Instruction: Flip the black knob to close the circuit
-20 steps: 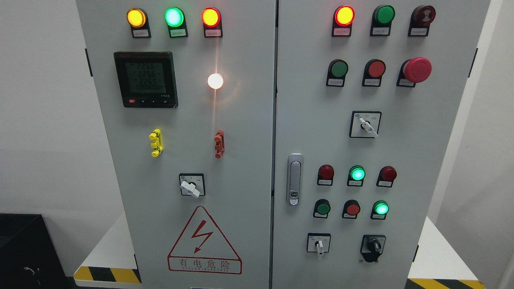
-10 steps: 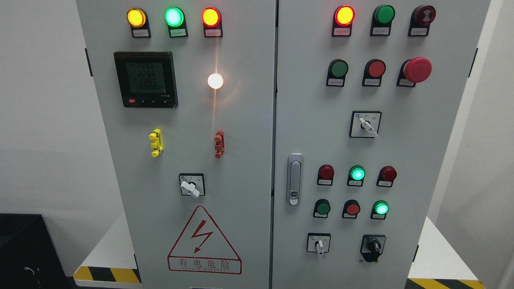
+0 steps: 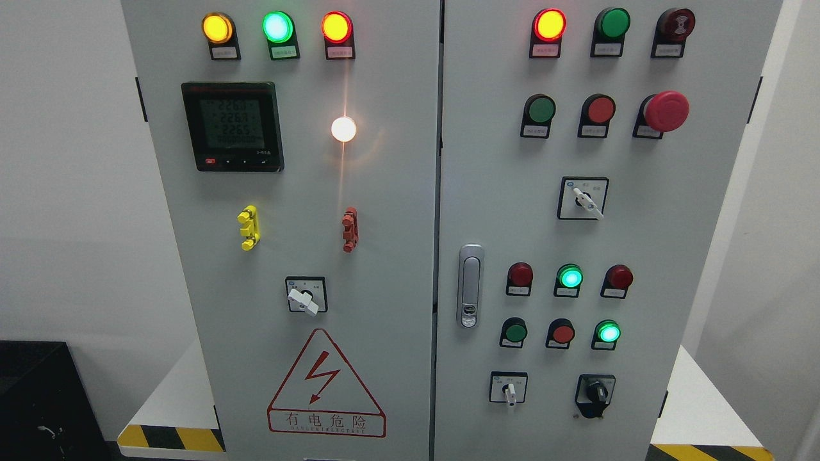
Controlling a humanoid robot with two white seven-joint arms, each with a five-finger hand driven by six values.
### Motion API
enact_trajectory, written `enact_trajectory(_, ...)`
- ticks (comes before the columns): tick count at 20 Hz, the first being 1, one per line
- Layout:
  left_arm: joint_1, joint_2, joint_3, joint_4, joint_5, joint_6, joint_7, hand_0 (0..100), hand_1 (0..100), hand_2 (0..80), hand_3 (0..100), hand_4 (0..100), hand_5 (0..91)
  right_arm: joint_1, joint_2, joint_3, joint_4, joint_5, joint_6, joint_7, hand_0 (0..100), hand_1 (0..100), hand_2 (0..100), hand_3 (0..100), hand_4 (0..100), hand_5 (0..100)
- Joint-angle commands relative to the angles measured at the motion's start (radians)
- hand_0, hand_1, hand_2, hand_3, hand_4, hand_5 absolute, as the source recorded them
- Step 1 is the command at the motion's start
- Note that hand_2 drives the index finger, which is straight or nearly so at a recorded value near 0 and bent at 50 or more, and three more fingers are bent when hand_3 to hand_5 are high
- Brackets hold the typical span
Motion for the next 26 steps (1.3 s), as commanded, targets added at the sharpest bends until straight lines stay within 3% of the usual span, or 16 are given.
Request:
enact_trajectory(1,0.023,0.000,0.000,-0.031,0.001,0.001,-0.001,12,56,0.0,0,0,0.0,-0.009,0.023,-0.010,-0.309,0.093,0.026,-0.013,0,6,80,91,81,88)
enact_trajectory(10,0.023,0.000,0.000,-0.031,0.001,0.001,-0.001,12,56,0.0,0,0,0.0,-0.052,0.026,-0.011,-0.425,0.223,0.071,-0.013,0,3,86,95,85,92)
enact_trajectory(17,0.021,0.000,0.000,-0.031,0.001,0.001,-0.001,12,56,0.0,0,0,0.0,-0.130,0.028,-0.063,-0.435,0.275,0.112,-0.004,0,1,88,97,87,93)
enact_trajectory(26,0.023,0.000,0.000,-0.031,-0.001,0.001,-0.001,12,56,0.0,0,0,0.0,-0.232,0.028,-0.108,-0.430,0.326,0.152,0.071,0,0,87,97,87,93)
